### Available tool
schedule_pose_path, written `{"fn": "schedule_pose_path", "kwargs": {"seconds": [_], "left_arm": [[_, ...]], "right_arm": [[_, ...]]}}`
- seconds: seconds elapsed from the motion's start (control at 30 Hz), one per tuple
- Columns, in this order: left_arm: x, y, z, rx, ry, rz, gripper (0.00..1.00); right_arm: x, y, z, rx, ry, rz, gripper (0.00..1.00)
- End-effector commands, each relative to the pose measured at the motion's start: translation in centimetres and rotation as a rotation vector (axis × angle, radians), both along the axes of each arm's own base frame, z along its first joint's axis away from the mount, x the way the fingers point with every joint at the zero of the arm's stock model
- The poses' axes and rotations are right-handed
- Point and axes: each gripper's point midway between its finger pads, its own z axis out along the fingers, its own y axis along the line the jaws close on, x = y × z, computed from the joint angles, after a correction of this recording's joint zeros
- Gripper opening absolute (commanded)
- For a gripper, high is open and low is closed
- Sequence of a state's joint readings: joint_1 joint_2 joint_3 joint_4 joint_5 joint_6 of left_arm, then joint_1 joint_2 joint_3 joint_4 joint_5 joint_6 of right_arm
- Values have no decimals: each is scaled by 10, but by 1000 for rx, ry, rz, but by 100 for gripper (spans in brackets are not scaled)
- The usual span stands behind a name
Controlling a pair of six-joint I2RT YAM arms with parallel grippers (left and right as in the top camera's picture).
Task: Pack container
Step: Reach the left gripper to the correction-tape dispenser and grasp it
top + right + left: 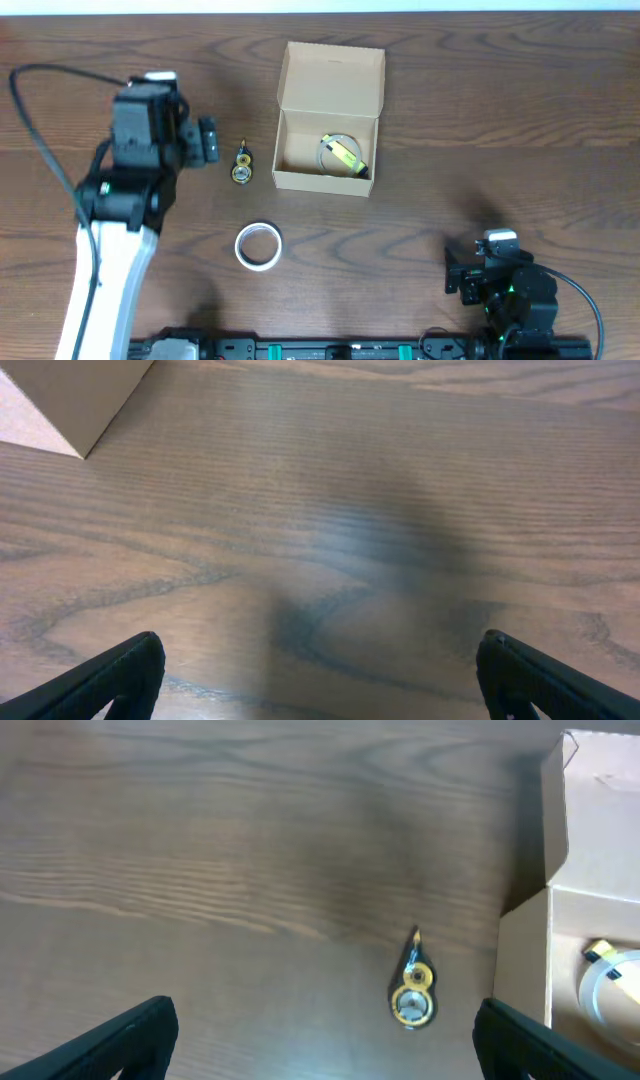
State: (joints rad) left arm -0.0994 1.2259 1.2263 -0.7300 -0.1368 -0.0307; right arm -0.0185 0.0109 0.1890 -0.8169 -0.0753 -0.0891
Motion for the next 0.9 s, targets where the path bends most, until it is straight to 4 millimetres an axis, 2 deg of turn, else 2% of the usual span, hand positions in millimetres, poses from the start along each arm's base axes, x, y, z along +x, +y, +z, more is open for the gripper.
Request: {"fn": "schedule_pose_path", "kwargs": {"seconds": [0.0,0.13,0.2,0.37,0.63,0.87], "left_arm": [[19,-8,-3,-37,49,-8,95],[37,-20,-21,-74,125,-43,95],[46,-30,-41,-112,198,-74,96],[53,-42,-76,-162,297,-108,95],[47,-49,-129,-200,471,-112,95],[34,-46,-167,-197,615,-91,95]], "right_arm": [[0,-1,-3,-9,4,4,99],[0,-1,-3,-9,3,5,99],[0,-1,-3,-9,4,4,99],[0,-1,-3,-9,4,4,99],[0,-1,-3,-9,4,4,99],[0,-1,-3,-9,4,4,99]]}}
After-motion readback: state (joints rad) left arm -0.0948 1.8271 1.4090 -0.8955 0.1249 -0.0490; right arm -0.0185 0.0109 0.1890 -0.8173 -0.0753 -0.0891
